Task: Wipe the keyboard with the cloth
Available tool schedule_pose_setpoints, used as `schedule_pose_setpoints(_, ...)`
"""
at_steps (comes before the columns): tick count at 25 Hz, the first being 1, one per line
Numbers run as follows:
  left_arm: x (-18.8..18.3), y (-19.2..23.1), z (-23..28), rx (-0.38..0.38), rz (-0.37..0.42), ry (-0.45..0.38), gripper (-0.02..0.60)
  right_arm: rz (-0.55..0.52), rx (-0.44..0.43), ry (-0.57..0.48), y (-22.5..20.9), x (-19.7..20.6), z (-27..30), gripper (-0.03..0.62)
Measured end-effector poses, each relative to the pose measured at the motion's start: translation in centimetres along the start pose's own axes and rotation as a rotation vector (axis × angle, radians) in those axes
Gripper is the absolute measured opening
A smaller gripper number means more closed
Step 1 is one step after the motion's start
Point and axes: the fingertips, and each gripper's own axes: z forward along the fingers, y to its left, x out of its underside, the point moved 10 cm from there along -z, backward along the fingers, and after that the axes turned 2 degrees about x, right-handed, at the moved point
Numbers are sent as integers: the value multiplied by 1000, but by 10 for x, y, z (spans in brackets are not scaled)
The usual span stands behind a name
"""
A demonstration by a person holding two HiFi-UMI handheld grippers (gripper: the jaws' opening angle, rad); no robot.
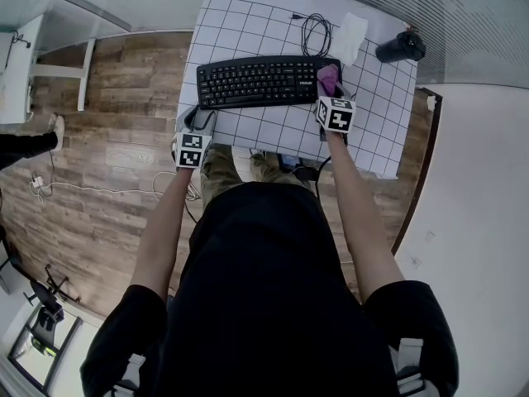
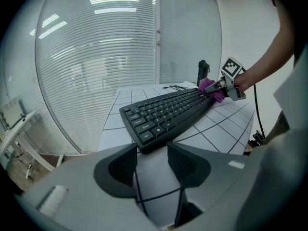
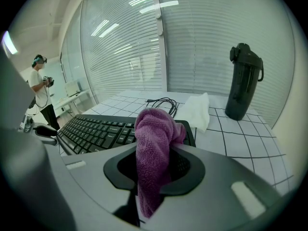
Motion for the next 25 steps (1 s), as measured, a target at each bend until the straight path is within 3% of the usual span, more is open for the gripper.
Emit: schedule_pose_setpoints(25,0,1,0,-5,7,1,173,48,-5,-7,13,1,0,107)
